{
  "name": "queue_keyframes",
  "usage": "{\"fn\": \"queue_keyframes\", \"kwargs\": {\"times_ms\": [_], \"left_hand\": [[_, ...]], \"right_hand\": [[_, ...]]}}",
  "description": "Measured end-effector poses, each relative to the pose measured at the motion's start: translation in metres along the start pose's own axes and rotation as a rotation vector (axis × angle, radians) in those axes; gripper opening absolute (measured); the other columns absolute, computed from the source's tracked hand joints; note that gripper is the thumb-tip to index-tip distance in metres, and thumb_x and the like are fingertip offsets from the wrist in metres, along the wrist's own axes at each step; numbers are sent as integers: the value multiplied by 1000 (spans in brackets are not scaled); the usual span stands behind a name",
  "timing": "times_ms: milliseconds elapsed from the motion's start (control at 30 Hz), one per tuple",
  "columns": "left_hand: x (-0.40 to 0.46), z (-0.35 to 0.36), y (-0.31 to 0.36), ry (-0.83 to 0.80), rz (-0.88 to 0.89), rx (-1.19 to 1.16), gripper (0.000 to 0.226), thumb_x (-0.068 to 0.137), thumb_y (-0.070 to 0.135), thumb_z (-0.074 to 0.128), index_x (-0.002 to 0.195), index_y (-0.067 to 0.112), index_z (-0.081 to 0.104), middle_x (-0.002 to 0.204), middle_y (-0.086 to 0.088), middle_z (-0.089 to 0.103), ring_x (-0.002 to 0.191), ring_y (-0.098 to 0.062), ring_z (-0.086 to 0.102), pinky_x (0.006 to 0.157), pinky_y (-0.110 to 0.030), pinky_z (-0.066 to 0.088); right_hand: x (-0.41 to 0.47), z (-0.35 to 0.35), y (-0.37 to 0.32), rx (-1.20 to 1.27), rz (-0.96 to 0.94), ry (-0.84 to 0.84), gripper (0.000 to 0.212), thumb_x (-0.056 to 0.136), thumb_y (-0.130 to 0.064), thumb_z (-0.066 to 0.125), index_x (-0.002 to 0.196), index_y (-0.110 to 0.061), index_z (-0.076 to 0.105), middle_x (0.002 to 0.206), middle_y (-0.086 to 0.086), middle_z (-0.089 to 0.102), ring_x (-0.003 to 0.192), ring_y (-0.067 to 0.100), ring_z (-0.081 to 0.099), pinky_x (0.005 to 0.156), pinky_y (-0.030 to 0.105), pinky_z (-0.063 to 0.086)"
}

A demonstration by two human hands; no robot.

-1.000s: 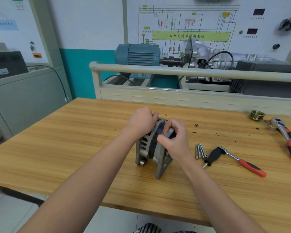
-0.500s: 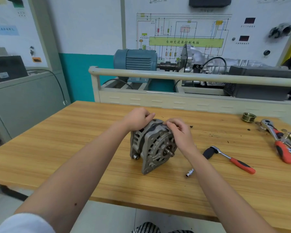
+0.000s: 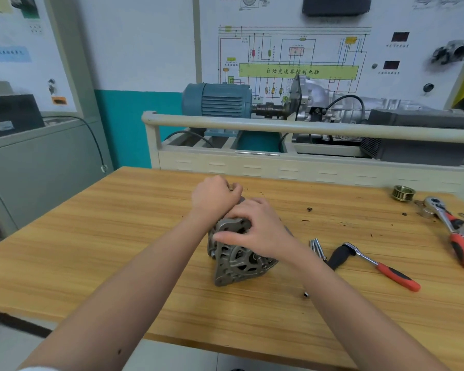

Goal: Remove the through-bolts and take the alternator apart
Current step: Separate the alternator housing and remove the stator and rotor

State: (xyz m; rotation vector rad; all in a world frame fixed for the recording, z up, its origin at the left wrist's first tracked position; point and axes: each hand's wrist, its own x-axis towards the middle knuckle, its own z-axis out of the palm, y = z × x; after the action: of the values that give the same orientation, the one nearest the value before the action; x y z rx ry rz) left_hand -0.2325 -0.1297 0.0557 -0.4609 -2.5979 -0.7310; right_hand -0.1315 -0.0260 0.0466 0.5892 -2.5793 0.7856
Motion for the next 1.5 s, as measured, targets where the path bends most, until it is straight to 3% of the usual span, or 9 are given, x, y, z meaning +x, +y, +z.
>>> {"fn": "queue_keyframes", "kwargs": {"times_ms": [133, 300, 500, 700, 867, 967, 1100, 1267, 1500], "left_hand": [[-2, 6, -1, 119, 13, 39, 45, 90, 30, 42, 47, 14, 44, 44, 1, 41, 41, -19, 43, 42, -21, 27], [-1, 8, -4, 170, 51, 0, 49, 90, 28, 43, 42, 16, 40, 40, 1, 39, 42, -24, 47, 43, -23, 33], [2, 9, -2, 158, 58, -12, 46, 89, 28, 43, 44, 16, 41, 44, -1, 40, 46, -26, 49, 45, -25, 33], [5, 9, -1, 145, 86, -41, 46, 87, 27, 45, 43, 16, 39, 42, 0, 38, 41, -20, 40, 43, -24, 28], [8, 3, 1, 28, 165, 19, 49, 93, 36, 43, 51, 13, 45, 47, 0, 42, 45, -19, 42, 45, -23, 28], [14, -2, 9, -81, 254, 83, 49, 93, 47, 45, 54, 17, 48, 50, 3, 47, 48, -16, 47, 46, -23, 29], [18, 0, 19, -288, 236, 123, 47, 91, 49, 46, 59, 15, 50, 56, -1, 51, 53, -16, 47, 48, -27, 32], [19, 5, 17, -166, 155, 67, 37, 91, 32, 44, 63, 11, 53, 58, -4, 53, 54, -20, 50, 49, -27, 38], [19, 3, 16, -122, 156, 50, 38, 92, 27, 43, 59, 11, 50, 57, -4, 51, 53, -18, 48, 48, -26, 36]], "right_hand": [[-2, 9, 1, -23, 81, 120, 49, 68, -64, 69, 101, -28, 73, 99, -10, 69, 112, 15, 45, 86, 29, 31], [0, 15, -3, -22, 23, 251, 38, 67, -57, 75, 86, -25, 76, 78, -15, 62, 84, 8, 49, 77, 26, 30], [0, 18, -6, -21, 53, 251, 37, 69, -58, 73, 86, -24, 76, 77, -6, 68, 78, 16, 57, 78, 32, 39], [-1, 18, -11, -82, 90, 267, 42, 70, -61, 70, 88, -24, 76, 70, -10, 61, 72, 11, 48, 68, 28, 29], [-1, 15, -14, -88, 128, 151, 44, 76, -62, 64, 99, -26, 74, 89, -8, 68, 82, 13, 56, 74, 33, 41], [-3, 14, -14, -80, 96, 187, 34, 75, -54, 71, 90, -24, 74, 86, -9, 67, 77, 11, 54, 67, 30, 36], [-4, 12, -13, -62, 90, 151, 31, 77, -48, 72, 95, -23, 74, 89, -6, 70, 86, 15, 60, 72, 33, 44], [-4, 14, -14, -50, 109, 176, 28, 77, -45, 73, 93, -22, 74, 90, -5, 69, 87, 18, 59, 73, 33, 43], [-3, 16, -16, -23, 126, 178, 26, 76, -41, 75, 92, -20, 75, 91, -2, 70, 87, 20, 59, 76, 35, 43]]}}
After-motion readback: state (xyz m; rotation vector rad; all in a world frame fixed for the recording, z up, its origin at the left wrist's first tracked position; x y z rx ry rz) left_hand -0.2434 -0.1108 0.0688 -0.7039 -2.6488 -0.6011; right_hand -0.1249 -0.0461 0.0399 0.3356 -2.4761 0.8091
